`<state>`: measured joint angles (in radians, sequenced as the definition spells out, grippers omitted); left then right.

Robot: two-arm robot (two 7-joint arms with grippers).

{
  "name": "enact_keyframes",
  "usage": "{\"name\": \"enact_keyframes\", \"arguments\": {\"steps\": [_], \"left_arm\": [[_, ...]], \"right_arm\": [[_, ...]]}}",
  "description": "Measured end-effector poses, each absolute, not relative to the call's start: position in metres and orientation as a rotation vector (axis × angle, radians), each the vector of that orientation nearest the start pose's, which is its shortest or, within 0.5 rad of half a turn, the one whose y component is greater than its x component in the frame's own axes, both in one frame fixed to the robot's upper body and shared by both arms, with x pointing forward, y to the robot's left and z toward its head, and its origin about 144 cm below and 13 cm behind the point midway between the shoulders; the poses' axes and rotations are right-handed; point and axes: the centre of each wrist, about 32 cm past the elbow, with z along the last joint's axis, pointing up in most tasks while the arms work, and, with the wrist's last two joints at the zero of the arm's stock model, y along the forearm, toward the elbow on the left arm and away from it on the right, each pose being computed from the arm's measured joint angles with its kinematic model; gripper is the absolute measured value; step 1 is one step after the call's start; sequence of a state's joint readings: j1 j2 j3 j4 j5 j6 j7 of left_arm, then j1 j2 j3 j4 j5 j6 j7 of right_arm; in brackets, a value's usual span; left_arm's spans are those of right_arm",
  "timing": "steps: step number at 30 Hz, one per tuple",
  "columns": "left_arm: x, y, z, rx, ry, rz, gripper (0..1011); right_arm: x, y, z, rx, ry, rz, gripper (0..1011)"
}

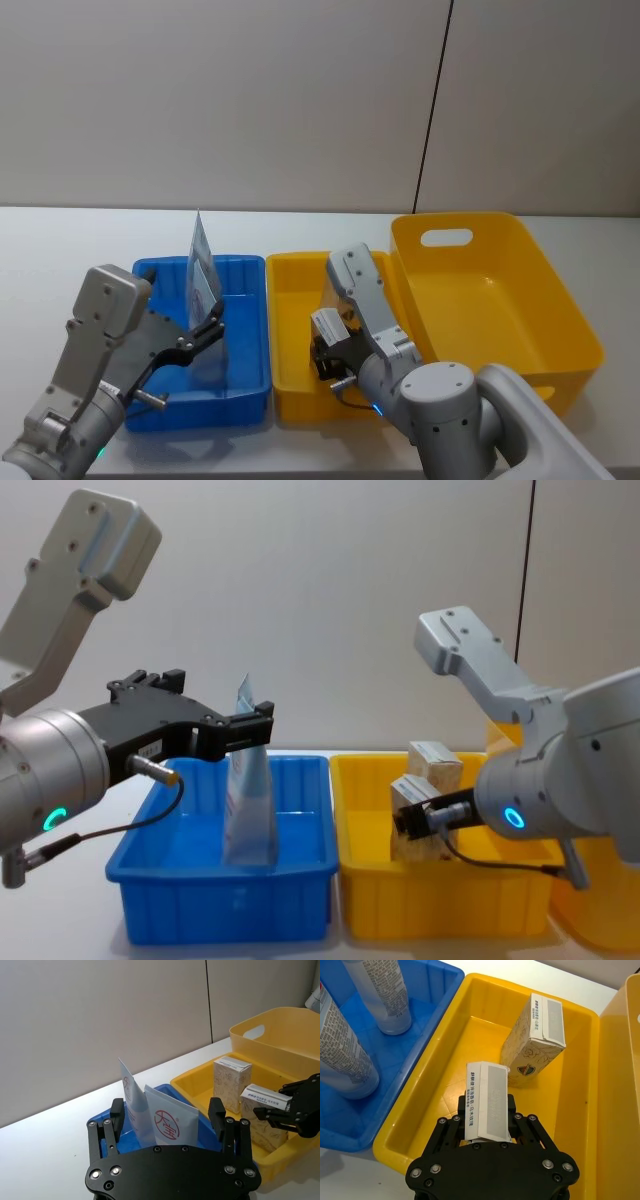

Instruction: Bimanual collaborative sorting of washing and personal care products

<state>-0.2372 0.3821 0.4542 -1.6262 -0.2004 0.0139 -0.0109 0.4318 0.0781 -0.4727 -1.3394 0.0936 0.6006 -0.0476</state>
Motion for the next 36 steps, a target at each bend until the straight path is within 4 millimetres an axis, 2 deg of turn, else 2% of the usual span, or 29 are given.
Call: {"name": "enact_keyframes", "arguments": {"steps": [18,28,36], "left_arm": [[0.492,0.198,1.204,0.061,-0.268,1.124,1001],[0.492,0.198,1.204,0.061,-0.268,1.124,1001],[0.492,0.198,1.204,0.061,-0.268,1.124,1001]], "right_arm": [[0.547,-0.113,1.209,-0.503,0.105,-1.210,364],[0.541,-0.116,1.229,-0.404,0.053,-1.202,364],[0.534,-0.121,1.257,-0.287,-0.012,-1.206,364]]}}
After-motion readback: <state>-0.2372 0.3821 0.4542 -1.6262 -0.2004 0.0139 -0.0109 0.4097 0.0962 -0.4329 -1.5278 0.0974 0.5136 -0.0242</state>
